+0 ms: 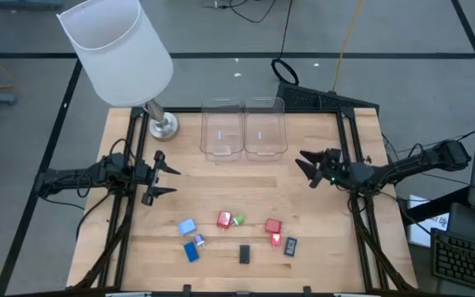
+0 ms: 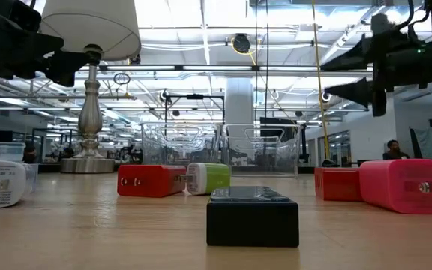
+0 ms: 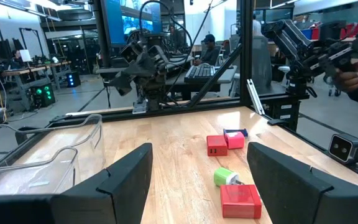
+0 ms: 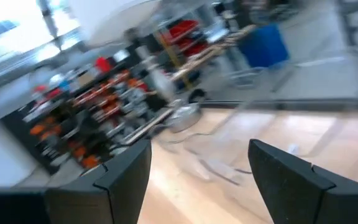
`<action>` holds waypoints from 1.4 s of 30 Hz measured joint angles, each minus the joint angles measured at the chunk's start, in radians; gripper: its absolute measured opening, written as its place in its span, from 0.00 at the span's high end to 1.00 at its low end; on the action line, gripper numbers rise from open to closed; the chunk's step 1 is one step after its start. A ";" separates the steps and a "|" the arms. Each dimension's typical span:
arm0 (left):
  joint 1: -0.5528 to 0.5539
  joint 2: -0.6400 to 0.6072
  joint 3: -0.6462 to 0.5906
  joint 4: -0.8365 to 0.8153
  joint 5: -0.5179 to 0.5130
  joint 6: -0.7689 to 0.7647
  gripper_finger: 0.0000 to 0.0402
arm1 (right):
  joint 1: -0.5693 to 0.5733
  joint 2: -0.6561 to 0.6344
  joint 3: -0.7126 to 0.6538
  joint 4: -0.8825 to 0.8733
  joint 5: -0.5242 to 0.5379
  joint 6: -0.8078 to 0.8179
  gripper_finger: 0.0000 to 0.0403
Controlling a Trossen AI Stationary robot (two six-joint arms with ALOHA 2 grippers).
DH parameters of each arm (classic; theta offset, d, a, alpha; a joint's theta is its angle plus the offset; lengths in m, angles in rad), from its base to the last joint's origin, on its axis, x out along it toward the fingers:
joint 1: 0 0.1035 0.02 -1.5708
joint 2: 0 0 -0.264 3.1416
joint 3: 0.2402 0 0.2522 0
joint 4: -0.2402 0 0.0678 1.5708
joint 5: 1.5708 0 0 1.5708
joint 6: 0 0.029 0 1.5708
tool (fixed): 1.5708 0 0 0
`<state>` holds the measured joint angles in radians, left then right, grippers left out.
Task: Pick & Place Office items
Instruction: Put the blue timer into the right transparent bin
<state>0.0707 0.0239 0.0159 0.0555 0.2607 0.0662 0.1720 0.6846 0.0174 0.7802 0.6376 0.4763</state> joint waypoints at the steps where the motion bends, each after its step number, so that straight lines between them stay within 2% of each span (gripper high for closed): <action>1: 0.000 0.000 0.000 0.000 0.000 0.000 0.34 | 0.000 -0.017 0.000 0.015 -0.054 -0.036 0.35; 7: 0.000 0.000 0.000 0.000 0.000 0.000 0.34 | 0.000 -0.154 0.000 0.010 -0.365 -0.202 0.35; 14: 0.000 0.000 0.000 0.000 0.000 0.000 0.34 | 0.000 -0.280 0.000 -0.117 -0.557 -0.235 0.35; 18: 0.000 0.000 0.000 0.000 0.000 0.000 0.34 | 0.000 -0.314 0.000 -0.123 -0.642 -0.233 0.35; 23: 0.000 0.000 0.000 0.000 0.000 0.000 0.34 | -0.001 -0.313 0.000 -0.119 -0.610 -0.223 0.35; 31: 0.000 0.000 0.000 0.001 0.000 0.000 0.34 | -0.001 -0.304 0.000 -0.072 -0.404 -0.042 0.35; 34: 0.000 0.000 0.000 0.000 0.000 0.000 0.34 | 0.001 -0.296 0.000 -0.113 -0.422 0.029 0.35; 38: 0.000 0.000 0.000 0.000 0.000 0.000 0.34 | 0.013 -0.272 0.000 -0.237 -0.410 0.052 0.35; 42: 0.000 0.000 0.000 0.000 0.000 0.000 0.34 | 0.013 -0.240 0.000 -0.263 -0.403 0.020 0.35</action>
<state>0.0708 0.0238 0.0162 0.0559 0.2607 0.0662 0.1848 0.4444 0.0174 0.5175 0.2344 0.4967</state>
